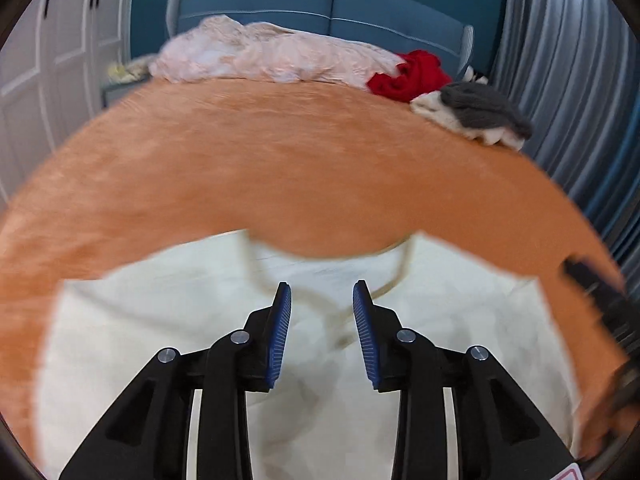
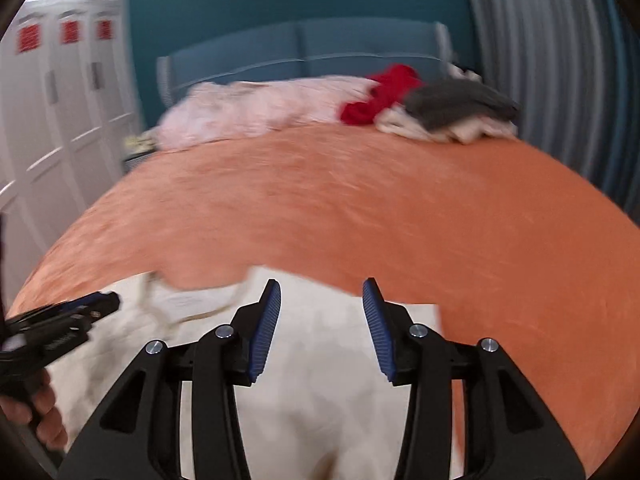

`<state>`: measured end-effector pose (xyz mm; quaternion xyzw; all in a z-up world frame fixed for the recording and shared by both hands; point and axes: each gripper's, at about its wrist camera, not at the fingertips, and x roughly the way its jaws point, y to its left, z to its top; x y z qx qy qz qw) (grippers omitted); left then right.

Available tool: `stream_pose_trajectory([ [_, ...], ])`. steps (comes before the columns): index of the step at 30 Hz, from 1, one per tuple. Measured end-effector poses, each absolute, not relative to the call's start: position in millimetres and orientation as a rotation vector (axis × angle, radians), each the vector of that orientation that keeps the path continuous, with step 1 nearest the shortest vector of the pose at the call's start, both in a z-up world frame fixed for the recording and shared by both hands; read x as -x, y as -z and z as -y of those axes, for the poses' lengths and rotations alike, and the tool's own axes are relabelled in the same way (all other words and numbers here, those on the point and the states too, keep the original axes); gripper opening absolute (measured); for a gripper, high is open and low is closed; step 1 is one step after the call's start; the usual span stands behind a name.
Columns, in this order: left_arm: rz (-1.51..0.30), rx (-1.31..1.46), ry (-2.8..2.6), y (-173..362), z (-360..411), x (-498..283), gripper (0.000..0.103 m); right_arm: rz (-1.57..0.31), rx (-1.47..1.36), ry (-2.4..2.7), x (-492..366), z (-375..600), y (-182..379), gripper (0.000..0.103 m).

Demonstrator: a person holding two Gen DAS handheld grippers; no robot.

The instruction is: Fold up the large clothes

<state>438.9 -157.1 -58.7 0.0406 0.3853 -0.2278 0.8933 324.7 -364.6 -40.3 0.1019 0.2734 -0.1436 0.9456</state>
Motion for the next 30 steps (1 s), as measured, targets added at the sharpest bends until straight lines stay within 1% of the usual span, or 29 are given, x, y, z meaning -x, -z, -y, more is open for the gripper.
stream_pose_trajectory([
  [2, -0.842, -0.115, 0.427, 67.6, 139.6, -436.9, 0.032, -0.606, -0.22, 0.218, -329.7, 339.0, 43.2, 0.042],
  [5, -0.904, -0.075, 0.391, 84.0, 118.7, -435.4, 0.032, -0.685, -0.209, 0.157, -345.5, 304.2, 64.4, 0.041],
  [10, -0.859, -0.134, 0.363, 109.2, 111.0, -418.2, 0.032, -0.792, -0.169, 0.141, -353.0, 275.3, 113.6, 0.041],
  [13, -0.827, -0.144, 0.362, 123.2, 109.1, -412.2, 0.033, -0.791, -0.203, 0.136, -348.4, 281.1, 128.3, 0.04],
  [18, -0.83, -0.041, 0.396, 131.9, 94.7, -419.7, 0.034, -0.786, -0.208, 0.136, -350.4, 279.5, 135.5, 0.04],
  [30, -0.79, -0.028, 0.397, 137.2, 96.3, -415.4, 0.035, -0.766, -0.178, 0.154, -354.6, 276.4, 139.8, 0.042],
])
